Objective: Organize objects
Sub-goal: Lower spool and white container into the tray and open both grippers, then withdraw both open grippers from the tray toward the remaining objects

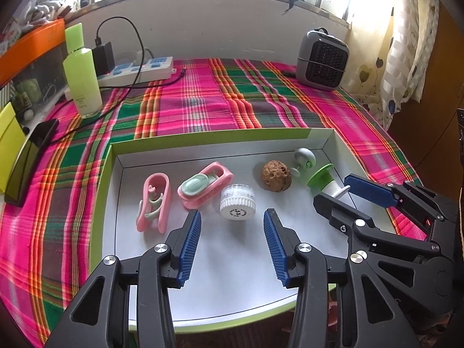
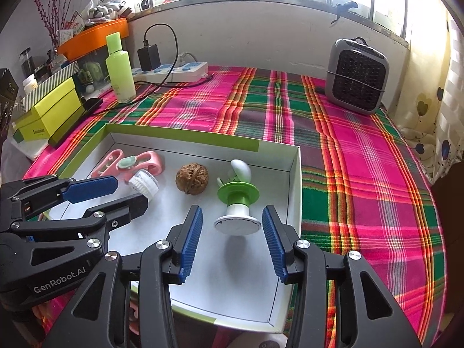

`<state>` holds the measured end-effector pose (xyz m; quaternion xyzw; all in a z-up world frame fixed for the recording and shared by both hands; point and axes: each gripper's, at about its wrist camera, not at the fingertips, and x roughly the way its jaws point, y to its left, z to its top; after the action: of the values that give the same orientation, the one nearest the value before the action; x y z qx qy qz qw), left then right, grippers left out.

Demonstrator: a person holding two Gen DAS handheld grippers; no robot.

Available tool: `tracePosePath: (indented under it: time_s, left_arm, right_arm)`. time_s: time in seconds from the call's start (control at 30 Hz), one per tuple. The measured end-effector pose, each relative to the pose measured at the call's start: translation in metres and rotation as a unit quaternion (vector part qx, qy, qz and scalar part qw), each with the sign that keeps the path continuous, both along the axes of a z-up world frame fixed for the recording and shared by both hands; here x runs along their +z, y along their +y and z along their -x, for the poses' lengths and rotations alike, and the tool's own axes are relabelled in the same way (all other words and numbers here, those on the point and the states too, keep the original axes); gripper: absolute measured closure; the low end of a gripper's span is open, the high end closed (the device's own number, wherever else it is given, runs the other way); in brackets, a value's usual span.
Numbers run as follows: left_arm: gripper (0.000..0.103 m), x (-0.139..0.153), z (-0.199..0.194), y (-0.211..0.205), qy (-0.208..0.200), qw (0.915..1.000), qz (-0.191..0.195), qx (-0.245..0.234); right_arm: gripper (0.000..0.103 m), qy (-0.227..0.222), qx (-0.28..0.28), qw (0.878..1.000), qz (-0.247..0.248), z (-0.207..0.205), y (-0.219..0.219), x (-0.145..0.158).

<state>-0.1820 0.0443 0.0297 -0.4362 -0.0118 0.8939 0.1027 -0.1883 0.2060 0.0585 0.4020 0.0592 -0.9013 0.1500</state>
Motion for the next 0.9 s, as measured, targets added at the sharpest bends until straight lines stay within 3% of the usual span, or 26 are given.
tracePosePath:
  time_s: [0.9]
  left_arm:
    - [0.059,0.018,-0.069,-0.017,0.030,0.9993,-0.001,0.023]
  right_arm:
    - [0.058,0.028,-0.004,0.999,0.028,-0.065,0.002,0.018]
